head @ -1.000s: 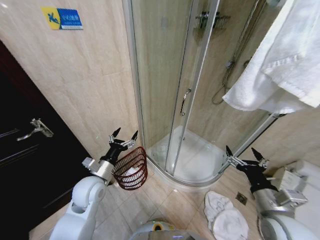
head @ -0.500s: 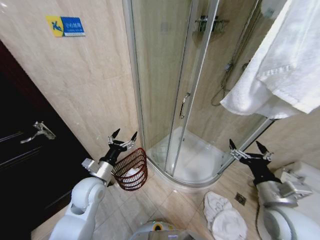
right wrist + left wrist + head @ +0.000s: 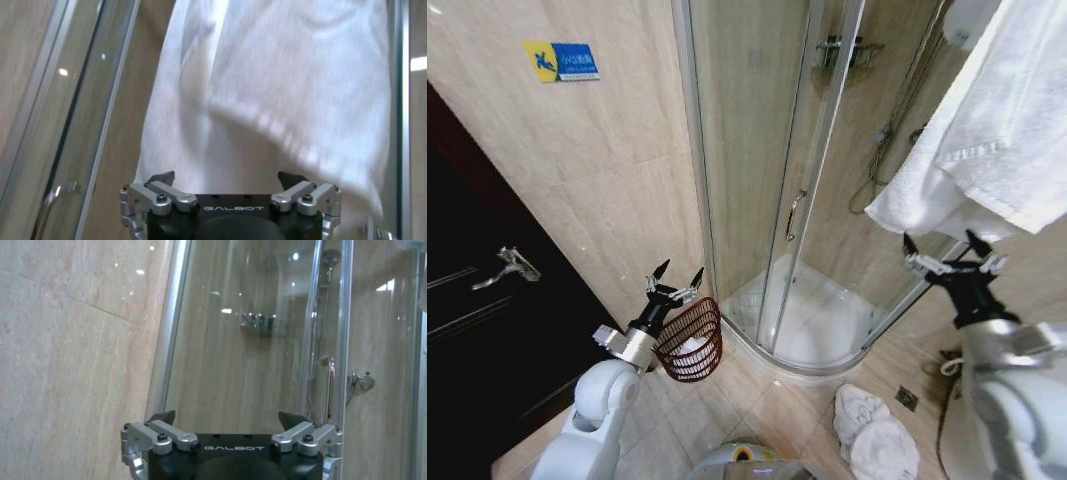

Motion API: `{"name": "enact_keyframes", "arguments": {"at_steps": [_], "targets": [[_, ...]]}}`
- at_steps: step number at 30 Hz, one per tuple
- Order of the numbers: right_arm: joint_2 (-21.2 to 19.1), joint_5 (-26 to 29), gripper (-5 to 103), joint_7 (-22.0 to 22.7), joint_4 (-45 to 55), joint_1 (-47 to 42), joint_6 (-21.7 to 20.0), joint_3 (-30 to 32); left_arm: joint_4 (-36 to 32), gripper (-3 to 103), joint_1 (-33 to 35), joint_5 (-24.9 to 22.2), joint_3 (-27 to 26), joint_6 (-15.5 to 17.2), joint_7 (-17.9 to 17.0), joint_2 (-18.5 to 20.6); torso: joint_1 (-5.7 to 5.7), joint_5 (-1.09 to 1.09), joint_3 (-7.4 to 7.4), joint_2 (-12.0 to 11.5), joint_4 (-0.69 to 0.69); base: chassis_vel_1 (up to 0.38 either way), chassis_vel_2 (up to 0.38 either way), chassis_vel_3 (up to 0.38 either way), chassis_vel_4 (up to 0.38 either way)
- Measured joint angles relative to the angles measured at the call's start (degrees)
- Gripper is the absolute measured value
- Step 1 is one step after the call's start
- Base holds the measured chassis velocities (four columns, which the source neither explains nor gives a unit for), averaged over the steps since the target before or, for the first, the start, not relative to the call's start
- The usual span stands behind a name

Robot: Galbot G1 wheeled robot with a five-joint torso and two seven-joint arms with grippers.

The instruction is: Discard the used towel into the hamper.

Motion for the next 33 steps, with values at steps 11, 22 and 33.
{"name": "enact_keyframes", "arguments": {"at_steps": [11, 22, 33], "targets": [[-8.3, 11.0, 100, 4.2, 0.0, 0.8, -2.9, 11.4, 0.0, 100, 0.3, 2.0, 0.3, 0.5, -0.2, -1.1, -0.17, -0.03, -0.18, -0.3, 0.0, 0.0, 0.0, 0.0, 0.0], [5.1, 8.2, 100, -3.0, 0.0, -7.9, -0.3, 6.3, 0.0, 100, 0.7, 2.8, 0.9, 0.1, -1.7, -2.4, -0.28, -0.03, -0.29, -0.5, 0.0, 0.0, 0.0, 0.0, 0.0], [7.1, 5.9, 100, -6.3, 0.0, -8.9, -2.3, 6.9, 0.0, 100, 0.0, 1.7, 0.8, 0.2, -1.8, -1.6, -0.31, -0.04, -0.34, -0.7, 0.01, 0.0, 0.0, 0.0, 0.0]]}}
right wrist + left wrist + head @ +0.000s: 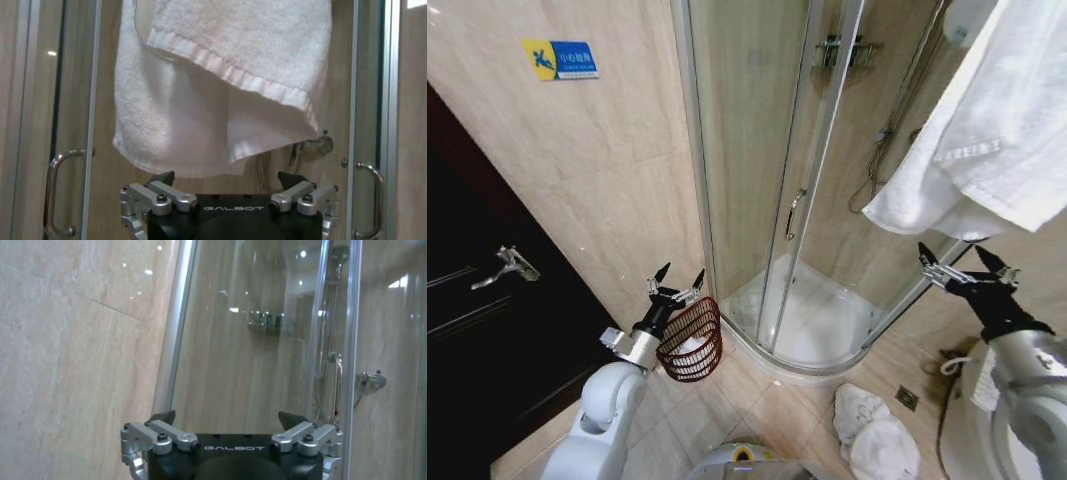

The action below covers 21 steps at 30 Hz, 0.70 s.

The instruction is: Discard the used towel into the hamper.

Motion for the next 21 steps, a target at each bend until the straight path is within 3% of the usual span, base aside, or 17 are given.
{"name": "enact_keyframes", "arguments": {"at_steps": [7, 15, 18, 21], "targets": [[0.4, -1.7, 100, -0.9, 0.0, 0.0, -0.3, -0.6, 1.0, 100, -0.7, -0.5, 0.1, 0.0, 0.3, 0.3, -0.02, 0.01, -0.02, 0.0, -0.01, 0.063, -0.079, -0.085, 0.093], [0.1, -2.2, 100, -1.1, 0.0, 0.3, -0.9, -1.1, 2.0, 100, -1.4, -1.2, 0.1, 0.0, 1.0, 0.6, -0.07, 0.04, -0.05, -0.1, -0.03, 0.199, -0.189, -0.202, 0.199], [-2.0, -0.8, 100, -0.2, 0.0, 1.6, -2.4, -1.2, 2.1, 100, -1.6, -1.2, 0.2, 0.0, 1.1, 0.6, -0.14, 0.01, -0.09, -0.1, -0.01, 0.204, -0.222, -0.197, 0.158], [-5.5, 0.1, 100, -1.1, 0.0, 3.3, -0.3, -1.0, 2.1, 100, -1.5, -1.2, 0.3, -0.2, 1.2, 0.5, -0.15, 0.01, -0.09, -0.1, -0.01, 0.137, -0.118, -0.109, 0.128]]}}
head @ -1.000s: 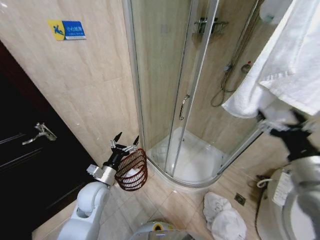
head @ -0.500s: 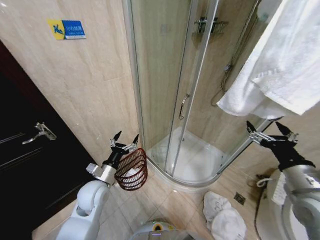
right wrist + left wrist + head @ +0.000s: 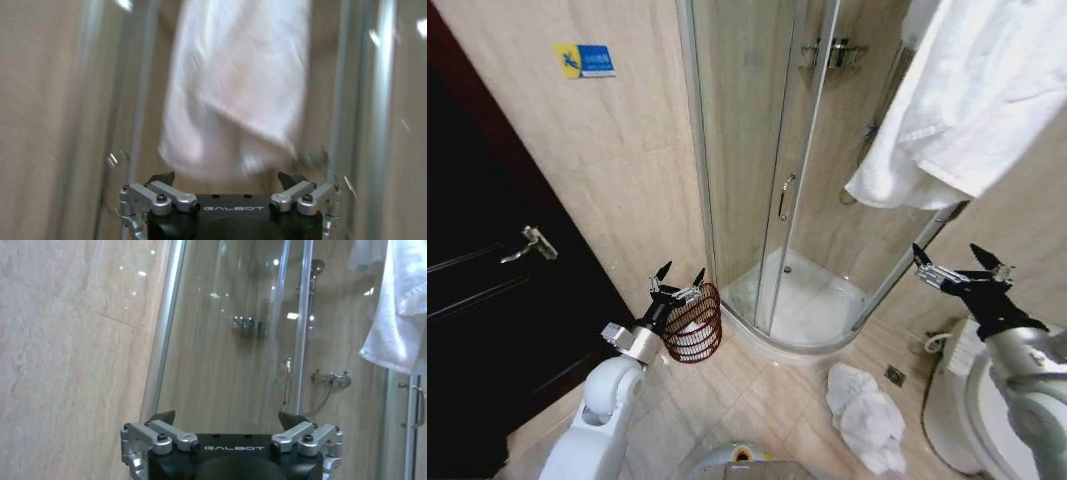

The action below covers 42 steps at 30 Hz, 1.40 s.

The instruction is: Discard the used towel into the hamper.

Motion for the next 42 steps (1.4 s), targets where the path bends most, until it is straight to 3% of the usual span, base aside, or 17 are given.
{"name": "enact_keyframes", "arguments": {"at_steps": [2, 4, 5, 7, 9, 10, 13, 18, 20, 21, 23, 24, 26, 27, 29, 34, 42], "targets": [[-4.3, 0.0, 100, -1.9, -1.5, 1.5, 4.5, 0.8, 0.0, 100, 0.0, 0.0, 0.2, -0.1, 0.2, 0.2, 0.03, -0.01, 0.01, 0.0, 0.01, 0.014, -0.018, -0.026, 0.014], [-6.0, 0.6, 100, -1.6, -2.2, 1.9, 5.6, 1.3, 0.0, 100, -0.1, 0.0, 0.3, -0.1, 0.2, 0.4, 0.06, 0.03, 0.03, -0.1, 0.02, -0.009, 0.008, 0.026, -0.018], [-9.5, 2.5, 100, -0.1, -3.1, 2.7, 6.7, 2.3, 0.1, 100, -0.4, 0.0, 0.6, -0.1, 0.6, 0.7, 0.12, 0.02, 0.05, -0.1, 0.01, -0.062, 0.072, 0.08, -0.061], [-10.8, 3.3, 100, 0.6, -3.5, 3.0, 6.9, 2.6, 0.1, 100, -0.6, 0.0, 0.6, -0.1, 0.8, 0.8, 0.13, 0.01, 0.05, -0.1, -0.01, -0.062, 0.056, 0.08, -0.061], [-17.6, 6.3, 100, 3.1, -6.1, 5.6, 6.6, 3.1, 0.1, 100, -0.6, -0.1, 0.5, -0.1, 0.9, 0.9, 0.13, 0.01, 0.05, -0.1, 0.0, -0.076, 0.052, 0.054, -0.053], [-17.6, 6.3, 100, 3.1, -6.1, 5.6, 6.6, 3.1, 0.1, 100, -0.6, -0.1, 0.5, -0.1, 0.9, 0.9, 0.13, 0.01, 0.05, -0.1, 0.0, -0.069, 0.049, 0.054, -0.035], [-24.0, 10.9, 100, 5.6, -9.4, 9.1, 4.8, 3.4, -0.3, 100, -0.5, 0.0, 0.3, 0.0, 1.0, 0.9, 0.1, 0.01, 0.03, -0.1, 0.02, 0.0, 0.0, 0.0, 0.0], [-29.1, 16.6, 100, 8.6, -12.4, 12.5, 2.3, 3.5, -0.3, 100, -0.5, 0.2, 0.4, 0.0, 1.1, 0.8, 0.05, 0.01, 0.01, -0.1, -0.01, 0.0, 0.0, 0.0, 0.0], [-34.9, 21.5, 100, 10.1, -17.6, 16.7, 1.4, 3.1, 0.0, 100, -1.1, 0.2, 0.9, 0.2, 1.1, 0.8, 0.05, 0.02, 0.01, -0.1, 0.01, 0.0, 0.0, 0.0, 0.0], [-34.9, 21.5, 100, 10.1, -17.6, 16.7, 1.4, 3.1, 0.0, 100, -1.1, 0.2, 0.9, 0.2, 1.1, 0.8, 0.05, 0.02, 0.01, -0.1, 0.01, 0.0, 0.0, 0.0, 0.0], [-40.5, 27.4, 100, 11.1, -21.7, 20.4, 0.7, 3.1, 0.3, 100, -1.9, 0.2, 1.4, 0.5, 1.4, 0.9, 0.05, 0.0, 0.01, -0.1, 0.0, 0.0, 0.0, 0.0, 0.0], [-40.5, 27.4, 100, 11.1, -21.7, 20.4, 0.7, 3.1, 0.3, 100, -1.9, 0.2, 1.4, 0.5, 1.4, 0.9, 0.05, 0.0, 0.01, -0.1, 0.0, 0.0, 0.0, 0.0, 0.0], [-45.4, 36.0, 100, 11.6, -24.5, 24.3, -1.0, 3.0, 0.8, 100, -2.4, 0.1, 1.6, 0.7, 1.6, 1.0, 0.06, -0.01, 0.02, -0.1, 0.0, 0.0, 0.0, 0.0, 0.0], [-46.0, 37.4, 100, 11.8, -24.8, 24.9, -1.3, 3.0, 1.0, 100, -2.5, 0.1, 1.6, 0.7, 1.7, 1.0, 0.06, -0.01, 0.01, -0.1, 0.01, 0.0, 0.0, 0.0, 0.0], [-49.5, 45.3, 100, 13.2, -26.6, 27.7, -3.4, 2.8, 1.7, 100, -3.0, 0.0, 1.7, 0.7, 2.0, 1.1, 0.06, -0.02, 0.01, -0.1, 0.0, 0.0, 0.0, 0.0, 0.0], [-53.9, 52.2, 100, 15.2, -29.6, 29.2, -4.8, 2.6, 2.0, 100, -3.3, -0.2, 1.8, 0.5, 2.3, 1.4, 0.06, 0.01, 0.01, -0.1, 0.0, 0.0, 0.0, 0.0, 0.0], [-61.2, 60.3, 100, 15.1, -35.0, 29.0, -5.8, 2.9, 2.3, 100, -3.8, -0.6, 1.8, 0.4, 2.4, 1.5, 0.06, -0.01, 0.0, -0.1, 0.0, 0.0, 0.0, 0.0, 0.0]]}}
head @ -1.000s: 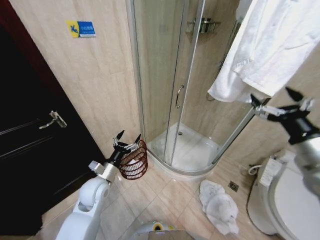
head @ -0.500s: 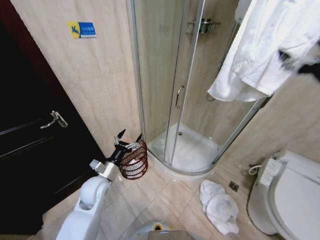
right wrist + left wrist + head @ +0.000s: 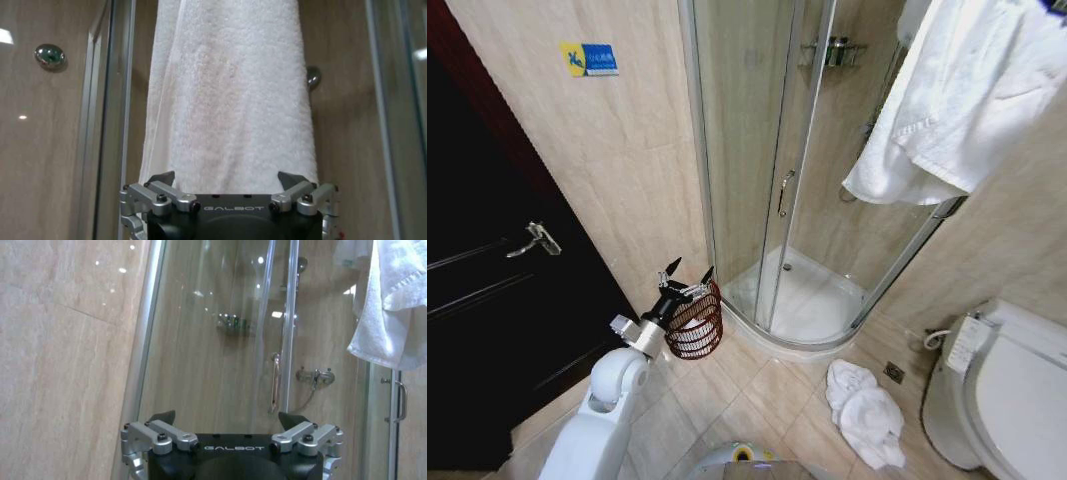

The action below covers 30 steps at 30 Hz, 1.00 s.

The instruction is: Discard the used towel into the hamper.

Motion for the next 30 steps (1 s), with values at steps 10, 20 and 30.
{"name": "enact_keyframes", "arguments": {"at_steps": [10, 20, 30], "targets": [[-9.7, 6.8, 100, -4.9, -11.1, -6.8, -0.8, 1.6, -0.5, 100, 0.7, -0.1, -1.0, -1.1, 0.0, -0.8, 0.0, 0.0, 0.0, 0.0, 0.02, 0.0, 0.0, 0.0, 0.0], [-11.4, 8.2, 98, -8.7, -13.0, -8.3, -1.3, 0.8, -0.2, 100, 0.9, -0.5, -1.7, -2.6, -0.1, -1.4, 0.0, 0.0, 0.0, 0.0, 0.01, 0.0, 0.0, 0.0, 0.0], [-9.2, 8.5, 62, -10.5, -12.9, -8.2, -1.4, 0.2, -0.5, 100, 1.4, -1.2, -2.5, -3.5, -0.2, -1.6, -0.01, 0.02, 0.0, 0.0, 0.0, 0.0, 0.0, 0.0, 0.0]]}}
